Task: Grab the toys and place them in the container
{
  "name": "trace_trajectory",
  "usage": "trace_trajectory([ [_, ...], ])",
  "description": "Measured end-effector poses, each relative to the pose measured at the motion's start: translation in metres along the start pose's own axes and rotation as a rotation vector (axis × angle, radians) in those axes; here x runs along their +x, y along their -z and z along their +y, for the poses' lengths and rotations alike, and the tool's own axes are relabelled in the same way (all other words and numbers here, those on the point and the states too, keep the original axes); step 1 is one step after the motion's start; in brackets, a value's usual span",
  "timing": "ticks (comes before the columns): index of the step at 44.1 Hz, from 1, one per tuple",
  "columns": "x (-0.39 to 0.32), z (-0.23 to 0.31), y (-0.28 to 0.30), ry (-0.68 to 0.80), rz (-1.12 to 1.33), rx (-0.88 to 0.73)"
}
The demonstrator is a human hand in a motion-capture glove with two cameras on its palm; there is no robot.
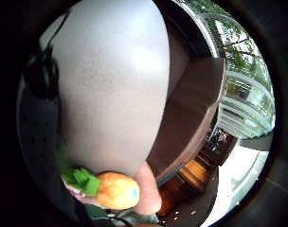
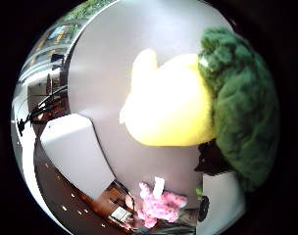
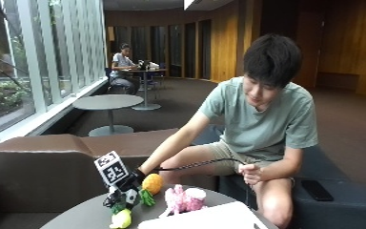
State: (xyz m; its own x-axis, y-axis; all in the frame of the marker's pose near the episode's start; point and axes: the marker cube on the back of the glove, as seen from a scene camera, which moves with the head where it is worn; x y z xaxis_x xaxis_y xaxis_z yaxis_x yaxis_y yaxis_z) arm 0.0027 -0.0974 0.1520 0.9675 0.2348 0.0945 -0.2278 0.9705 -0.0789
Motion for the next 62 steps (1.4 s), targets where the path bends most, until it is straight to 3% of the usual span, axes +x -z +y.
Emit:
trace_trajectory([
  [7,-0.014,0.042,0.065,0.034,0.085,0.080],
  [20,-0.090,0.163,0.252,0.183,0.100,0.329],
  [29,-0.219,0.234,0.313,0.366,0.061,0.509],
  [36,-0.314,0.243,0.309,0.493,-0.001,0.540],
  [41,-0.338,0.262,0.278,0.542,0.089,0.588],
  [48,-0.387,0.254,0.232,0.597,0.136,0.514],
  [53,-0.393,0.241,0.204,0.596,0.159,0.457],
  [59,-0.370,0.230,0.188,0.584,0.170,0.236],
  [62,-0.343,0.229,0.200,0.581,0.163,0.295],
])
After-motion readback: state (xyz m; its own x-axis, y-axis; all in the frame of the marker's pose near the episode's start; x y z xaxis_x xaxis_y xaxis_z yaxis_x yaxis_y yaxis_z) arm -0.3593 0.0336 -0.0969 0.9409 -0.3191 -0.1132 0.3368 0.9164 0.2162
